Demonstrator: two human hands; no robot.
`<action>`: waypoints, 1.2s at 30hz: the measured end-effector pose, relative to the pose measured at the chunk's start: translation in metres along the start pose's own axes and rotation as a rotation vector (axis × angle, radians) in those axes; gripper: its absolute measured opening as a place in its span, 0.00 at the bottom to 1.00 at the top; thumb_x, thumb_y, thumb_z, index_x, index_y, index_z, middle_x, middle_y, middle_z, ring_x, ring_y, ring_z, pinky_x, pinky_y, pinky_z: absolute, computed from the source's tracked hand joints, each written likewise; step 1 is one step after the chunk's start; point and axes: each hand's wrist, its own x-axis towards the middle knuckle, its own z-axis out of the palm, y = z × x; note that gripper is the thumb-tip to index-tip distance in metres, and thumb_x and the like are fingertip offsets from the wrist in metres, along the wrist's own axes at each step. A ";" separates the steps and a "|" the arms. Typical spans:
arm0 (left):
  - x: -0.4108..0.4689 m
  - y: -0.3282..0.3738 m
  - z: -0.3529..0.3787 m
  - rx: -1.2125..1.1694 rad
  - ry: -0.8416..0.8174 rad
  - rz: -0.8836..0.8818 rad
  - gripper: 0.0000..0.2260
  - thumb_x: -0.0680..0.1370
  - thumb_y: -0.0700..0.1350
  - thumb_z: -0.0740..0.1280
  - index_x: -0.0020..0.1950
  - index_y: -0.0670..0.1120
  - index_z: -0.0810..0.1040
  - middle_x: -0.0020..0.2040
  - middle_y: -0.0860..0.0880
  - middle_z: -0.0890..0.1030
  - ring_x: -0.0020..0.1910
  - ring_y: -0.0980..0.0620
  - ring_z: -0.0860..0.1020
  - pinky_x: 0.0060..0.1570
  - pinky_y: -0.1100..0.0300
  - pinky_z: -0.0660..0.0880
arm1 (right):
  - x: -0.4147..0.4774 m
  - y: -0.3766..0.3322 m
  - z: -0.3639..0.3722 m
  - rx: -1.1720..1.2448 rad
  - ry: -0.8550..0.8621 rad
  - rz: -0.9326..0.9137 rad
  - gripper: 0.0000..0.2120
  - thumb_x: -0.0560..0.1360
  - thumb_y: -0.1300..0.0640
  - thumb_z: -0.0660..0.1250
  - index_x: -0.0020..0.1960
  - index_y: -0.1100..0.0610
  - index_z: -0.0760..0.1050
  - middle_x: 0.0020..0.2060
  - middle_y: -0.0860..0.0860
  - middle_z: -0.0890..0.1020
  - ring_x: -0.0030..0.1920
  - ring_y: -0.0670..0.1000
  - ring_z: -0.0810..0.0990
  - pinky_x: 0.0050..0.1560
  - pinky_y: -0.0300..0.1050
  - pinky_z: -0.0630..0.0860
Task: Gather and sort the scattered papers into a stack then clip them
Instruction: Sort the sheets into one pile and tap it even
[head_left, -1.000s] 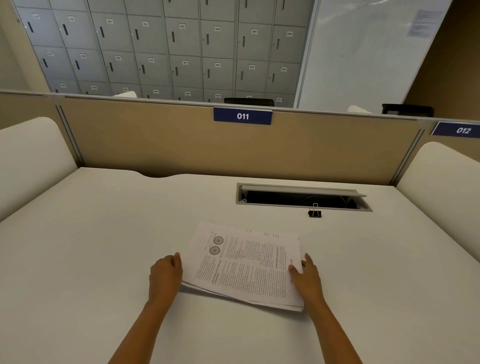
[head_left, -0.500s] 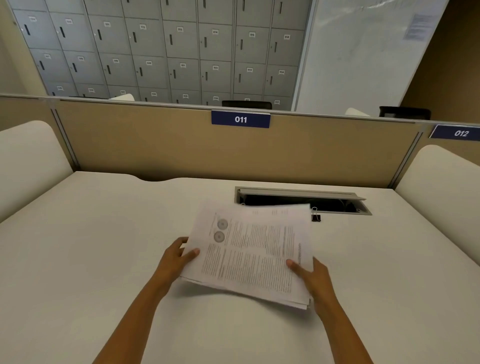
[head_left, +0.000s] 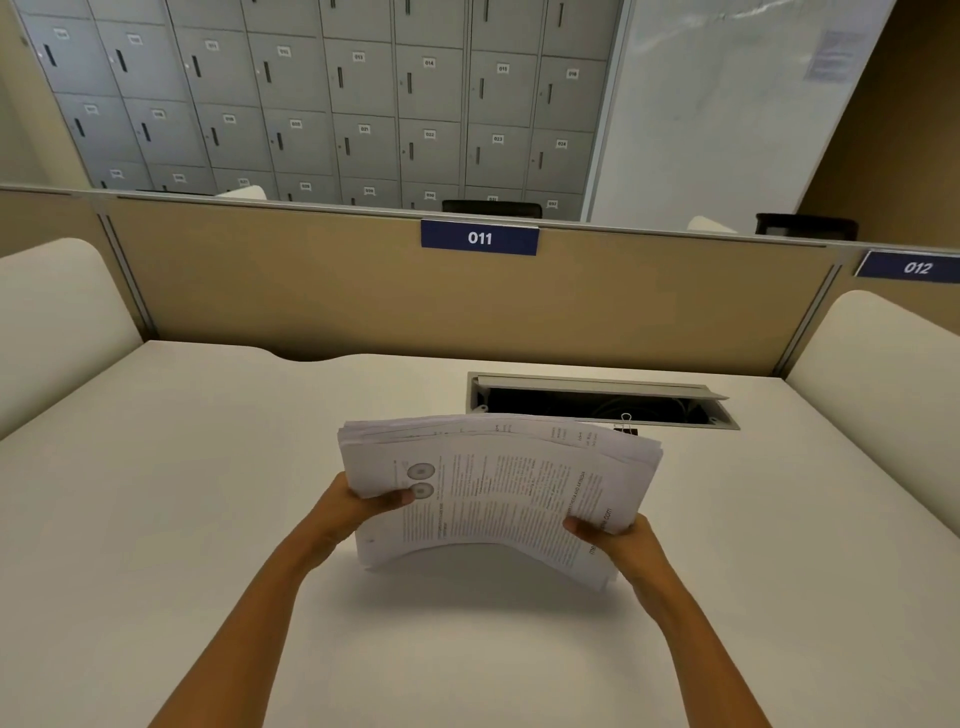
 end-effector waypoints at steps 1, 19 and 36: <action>0.001 0.001 0.000 0.003 -0.014 -0.005 0.32 0.54 0.60 0.78 0.56 0.57 0.77 0.52 0.50 0.83 0.53 0.48 0.80 0.49 0.51 0.79 | 0.001 0.002 -0.001 -0.008 -0.008 0.005 0.18 0.59 0.53 0.73 0.47 0.45 0.75 0.45 0.46 0.82 0.47 0.49 0.79 0.32 0.34 0.78; 0.011 0.017 -0.020 0.000 -0.028 -0.322 0.13 0.75 0.46 0.67 0.57 0.42 0.77 0.52 0.43 0.83 0.47 0.45 0.82 0.44 0.54 0.79 | -0.011 0.016 -0.009 0.154 -0.037 0.121 0.39 0.46 0.43 0.82 0.53 0.57 0.78 0.44 0.53 0.86 0.42 0.56 0.85 0.36 0.45 0.81; -0.001 0.024 0.029 -0.598 0.611 -0.025 0.09 0.78 0.43 0.64 0.57 0.46 0.69 0.46 0.49 0.79 0.42 0.49 0.80 0.38 0.58 0.79 | -0.041 0.008 0.071 0.415 0.159 0.143 0.15 0.69 0.62 0.72 0.55 0.57 0.75 0.43 0.53 0.84 0.40 0.53 0.81 0.27 0.41 0.77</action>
